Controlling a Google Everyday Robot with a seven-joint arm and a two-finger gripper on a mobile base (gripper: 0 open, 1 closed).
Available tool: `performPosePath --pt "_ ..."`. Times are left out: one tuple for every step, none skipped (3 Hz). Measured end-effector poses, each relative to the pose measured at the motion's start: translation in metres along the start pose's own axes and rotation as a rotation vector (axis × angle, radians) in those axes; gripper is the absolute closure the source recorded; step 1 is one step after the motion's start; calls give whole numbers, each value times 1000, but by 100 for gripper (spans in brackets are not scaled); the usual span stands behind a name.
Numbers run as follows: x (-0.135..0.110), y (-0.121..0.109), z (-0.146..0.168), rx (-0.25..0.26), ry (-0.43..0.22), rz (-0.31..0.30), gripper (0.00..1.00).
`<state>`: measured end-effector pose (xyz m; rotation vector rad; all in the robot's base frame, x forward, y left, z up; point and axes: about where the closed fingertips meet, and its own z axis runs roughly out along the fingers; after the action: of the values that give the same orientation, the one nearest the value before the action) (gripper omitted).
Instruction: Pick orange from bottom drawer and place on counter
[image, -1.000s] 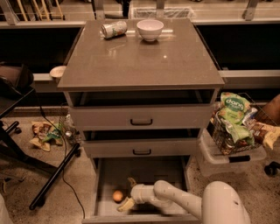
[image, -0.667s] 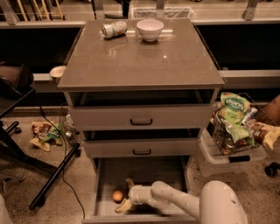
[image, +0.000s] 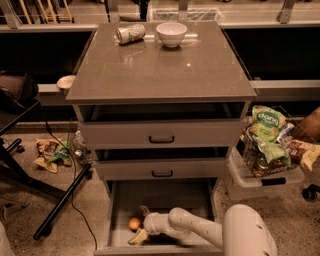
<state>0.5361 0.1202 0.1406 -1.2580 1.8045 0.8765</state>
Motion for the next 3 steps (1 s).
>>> performPosePath --pt "3 1 6 -5 3 4 18" --pt "7 1 10 -10 0 10 41" --pt "10 3 14 -18 -2 17 64"
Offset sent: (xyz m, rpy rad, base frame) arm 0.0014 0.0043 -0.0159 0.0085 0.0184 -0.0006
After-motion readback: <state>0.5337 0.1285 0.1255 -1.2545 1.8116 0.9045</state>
